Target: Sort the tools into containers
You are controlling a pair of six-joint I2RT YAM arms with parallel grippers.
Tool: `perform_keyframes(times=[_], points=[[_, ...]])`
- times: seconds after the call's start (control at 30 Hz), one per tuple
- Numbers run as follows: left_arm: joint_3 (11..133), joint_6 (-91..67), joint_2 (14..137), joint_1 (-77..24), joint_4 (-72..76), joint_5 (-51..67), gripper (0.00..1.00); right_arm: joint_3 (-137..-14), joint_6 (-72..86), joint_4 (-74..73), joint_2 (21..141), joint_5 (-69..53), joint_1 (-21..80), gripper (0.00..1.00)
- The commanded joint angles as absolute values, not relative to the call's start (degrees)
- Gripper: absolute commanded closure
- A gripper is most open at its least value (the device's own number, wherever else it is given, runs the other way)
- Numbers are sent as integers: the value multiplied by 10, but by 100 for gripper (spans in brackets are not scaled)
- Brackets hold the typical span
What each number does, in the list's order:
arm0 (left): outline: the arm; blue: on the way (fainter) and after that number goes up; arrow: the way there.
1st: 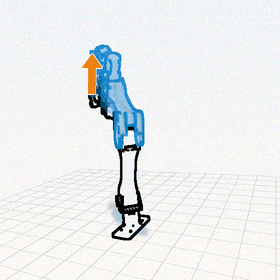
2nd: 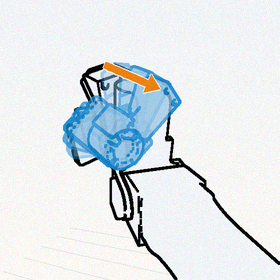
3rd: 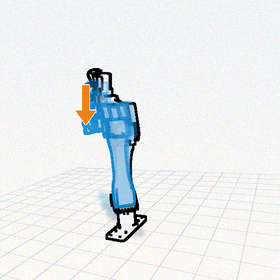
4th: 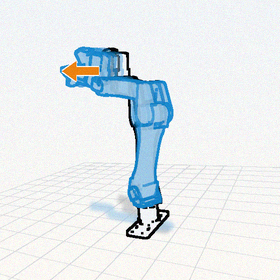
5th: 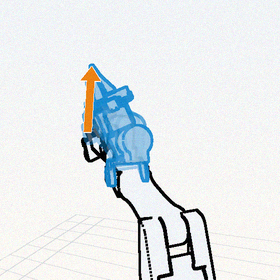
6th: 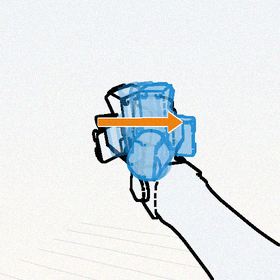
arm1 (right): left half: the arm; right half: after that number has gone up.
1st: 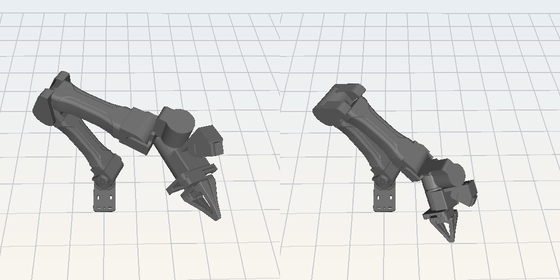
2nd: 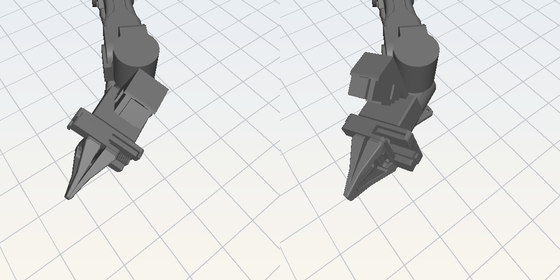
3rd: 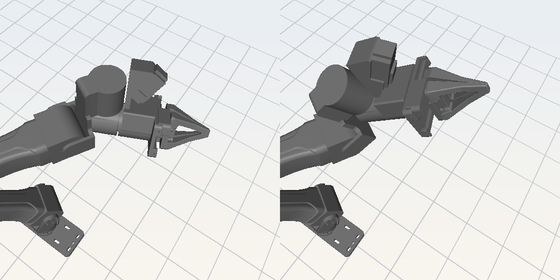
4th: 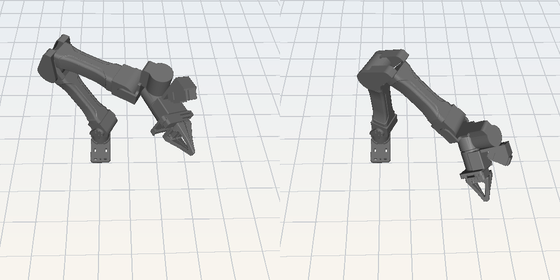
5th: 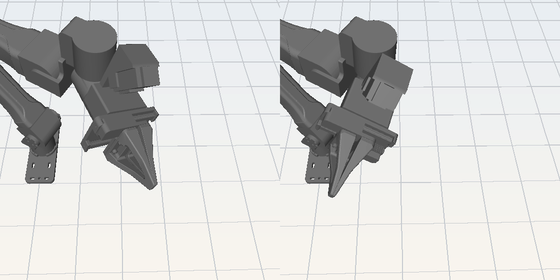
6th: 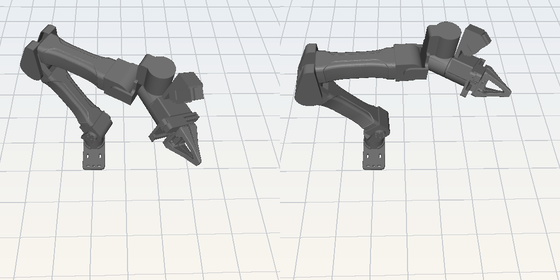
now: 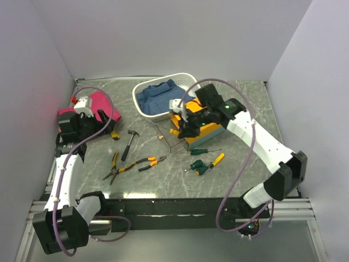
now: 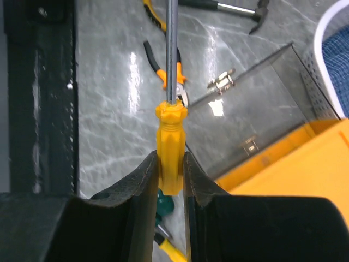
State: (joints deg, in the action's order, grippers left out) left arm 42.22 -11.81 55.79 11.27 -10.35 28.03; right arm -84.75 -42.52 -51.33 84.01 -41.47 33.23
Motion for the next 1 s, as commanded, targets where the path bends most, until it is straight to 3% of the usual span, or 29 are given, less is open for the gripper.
perform_keyframes(times=[0.0,0.13,0.4,0.5,0.6,0.63,0.7,0.97], points=[[419,-138,534,112,-84,297,17,-906,-308,-455,904,-398,352,100],[419,-147,522,112,-91,299,17,-912,-238,-420,940,-355,360,100],[408,-166,521,112,-72,303,17,-896,-244,-426,949,-268,360,100],[412,-169,529,112,-62,305,17,-869,-242,-425,937,-250,362,89],[414,-173,537,111,-51,307,17,-856,-257,-434,921,-243,363,69],[416,-174,539,111,-50,308,17,-853,-258,-435,918,-235,362,57],[424,-172,548,112,-56,312,17,-850,-255,-439,906,-199,363,47],[436,-177,566,110,-43,315,17,-839,-275,-457,845,-199,359,43]])
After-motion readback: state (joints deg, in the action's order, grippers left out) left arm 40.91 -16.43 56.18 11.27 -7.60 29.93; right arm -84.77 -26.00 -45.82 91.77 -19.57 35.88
